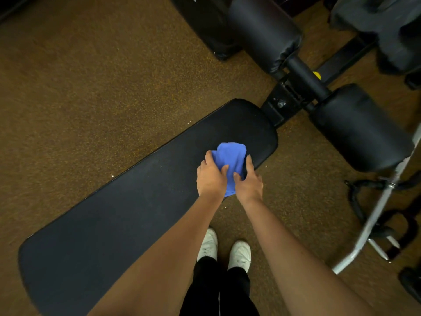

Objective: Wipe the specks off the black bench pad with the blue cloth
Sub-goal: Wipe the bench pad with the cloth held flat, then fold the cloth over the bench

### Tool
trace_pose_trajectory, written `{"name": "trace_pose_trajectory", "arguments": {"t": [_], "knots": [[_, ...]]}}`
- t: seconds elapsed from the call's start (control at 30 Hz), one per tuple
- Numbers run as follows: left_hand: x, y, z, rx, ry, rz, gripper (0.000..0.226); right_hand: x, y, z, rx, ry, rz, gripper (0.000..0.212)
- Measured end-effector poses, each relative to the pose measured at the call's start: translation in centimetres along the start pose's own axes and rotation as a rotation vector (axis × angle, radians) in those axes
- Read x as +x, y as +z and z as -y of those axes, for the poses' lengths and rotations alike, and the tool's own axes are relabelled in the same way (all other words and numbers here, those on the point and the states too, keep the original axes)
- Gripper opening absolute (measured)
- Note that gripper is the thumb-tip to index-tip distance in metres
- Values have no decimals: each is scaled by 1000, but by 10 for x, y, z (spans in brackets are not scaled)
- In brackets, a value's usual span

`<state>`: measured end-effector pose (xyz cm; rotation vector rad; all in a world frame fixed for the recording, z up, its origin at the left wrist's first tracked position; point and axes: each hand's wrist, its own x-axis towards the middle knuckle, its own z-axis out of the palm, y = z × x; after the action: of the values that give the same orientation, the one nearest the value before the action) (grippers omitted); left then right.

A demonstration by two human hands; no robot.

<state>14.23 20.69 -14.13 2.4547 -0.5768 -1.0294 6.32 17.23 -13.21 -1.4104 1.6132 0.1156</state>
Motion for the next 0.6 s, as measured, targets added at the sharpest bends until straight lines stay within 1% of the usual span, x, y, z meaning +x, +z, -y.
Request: {"name": "trace_pose_trajectory", "arguments": {"t": [0.1, 0.2, 0.3, 0.43, 0.5, 0.6], "knots": [[-7, -2, 2, -147, -50, 34, 59, -5, -1, -3, 16, 29, 24, 74], [-14, -6, 3, -269, -140, 55, 66, -13, 0, -5, 94, 96, 68, 80], [-21, -10, 9, -316, -183, 82, 65, -22, -5, -10, 99, 91, 103, 80], [-24, -15, 14, -356, -204, 155, 50, -25, -12, -7, 186, 62, 132, 76], [-24, -19, 10, -379, -195, 171, 42, -25, -14, -5, 255, 43, 178, 73], [-23, -29, -2, -445, -152, 217, 43, -24, -21, -6, 434, 27, 184, 67]]}}
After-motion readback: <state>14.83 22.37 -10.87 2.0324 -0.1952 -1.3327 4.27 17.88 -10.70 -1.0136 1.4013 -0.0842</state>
